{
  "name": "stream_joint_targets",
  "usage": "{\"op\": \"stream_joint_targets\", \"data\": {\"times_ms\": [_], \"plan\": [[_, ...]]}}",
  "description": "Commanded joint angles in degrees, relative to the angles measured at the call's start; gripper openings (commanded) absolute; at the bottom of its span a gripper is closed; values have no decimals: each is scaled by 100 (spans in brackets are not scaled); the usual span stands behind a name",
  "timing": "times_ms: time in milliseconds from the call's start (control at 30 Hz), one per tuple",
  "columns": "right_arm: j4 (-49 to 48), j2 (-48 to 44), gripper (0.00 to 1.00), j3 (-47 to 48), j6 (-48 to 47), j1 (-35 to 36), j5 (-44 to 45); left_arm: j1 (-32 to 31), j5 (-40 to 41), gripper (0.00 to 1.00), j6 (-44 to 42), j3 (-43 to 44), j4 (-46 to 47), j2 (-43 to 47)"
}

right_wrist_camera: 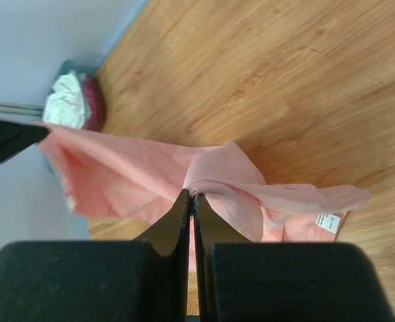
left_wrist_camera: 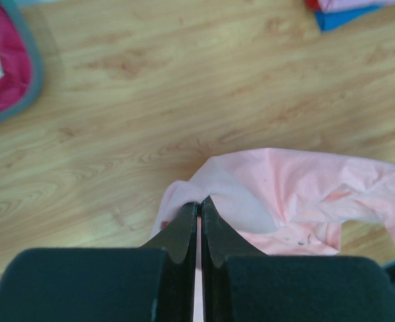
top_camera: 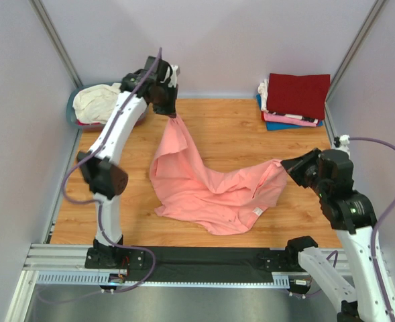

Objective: Fold and stack the t-shirts
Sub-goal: Flatten the tshirt out

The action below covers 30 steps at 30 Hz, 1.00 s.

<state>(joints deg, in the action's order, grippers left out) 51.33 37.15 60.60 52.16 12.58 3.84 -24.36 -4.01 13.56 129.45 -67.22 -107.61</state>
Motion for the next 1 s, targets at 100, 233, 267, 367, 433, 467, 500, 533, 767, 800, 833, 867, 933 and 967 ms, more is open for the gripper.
{"op": "stream_joint_targets", "data": {"times_ms": [100, 233, 267, 367, 433, 467, 500, 533, 767, 800, 833, 867, 933, 967], "plan": [[-387, 1117, 0, 57, -478, -264, -295, 1416, -928, 28, 129, 758, -1144, -2721], [-553, 1365, 0, 40, -663, -361, -463, 1338, -681, 100, 120, -1244, 366, -1177], [-598, 1383, 0, -30, -681, -379, -463, 1311, -558, 100, 129, -1473, 498, -913], [-826, 1409, 0, -162, -664, -379, -559, 1136, 329, 97, 190, -2062, 561, -104], [-966, 1409, 0, -320, -637, -379, -612, 1021, 716, 95, 278, -2718, 779, 500], [-1002, 1392, 0, -364, -637, -379, -656, 917, 796, 93, 409, -2993, 885, 687], [-1037, 1401, 0, -460, -637, -379, -673, 881, 736, 91, 471, -3248, 1008, 872], [-1072, 1401, 0, -496, -628, -379, -691, 845, 657, 86, 533, -3781, 1270, 1152], [-1046, 1339, 0, -654, -707, -379, -770, 669, 50, 71, 1034, -5500, 2388, 1524], [-1037, 1296, 1, -681, -716, -388, -770, 669, -3, 66, 1034, -5587, 2572, 1437], [-1046, 1260, 0, -733, -716, -379, -770, 669, -55, 64, 1026, -5710, 2635, 1375], [-1046, 1243, 0, -777, -707, -379, -770, 669, -99, 63, 1026, -5737, 2679, 1314], [-1055, 1190, 0, -874, -699, -370, -770, 669, -126, 60, 1026, -5747, 2776, 1085], [-1072, 1181, 0, -900, -699, -388, -770, 669, -126, 59, 1043, -5738, 2785, 1006]]}}
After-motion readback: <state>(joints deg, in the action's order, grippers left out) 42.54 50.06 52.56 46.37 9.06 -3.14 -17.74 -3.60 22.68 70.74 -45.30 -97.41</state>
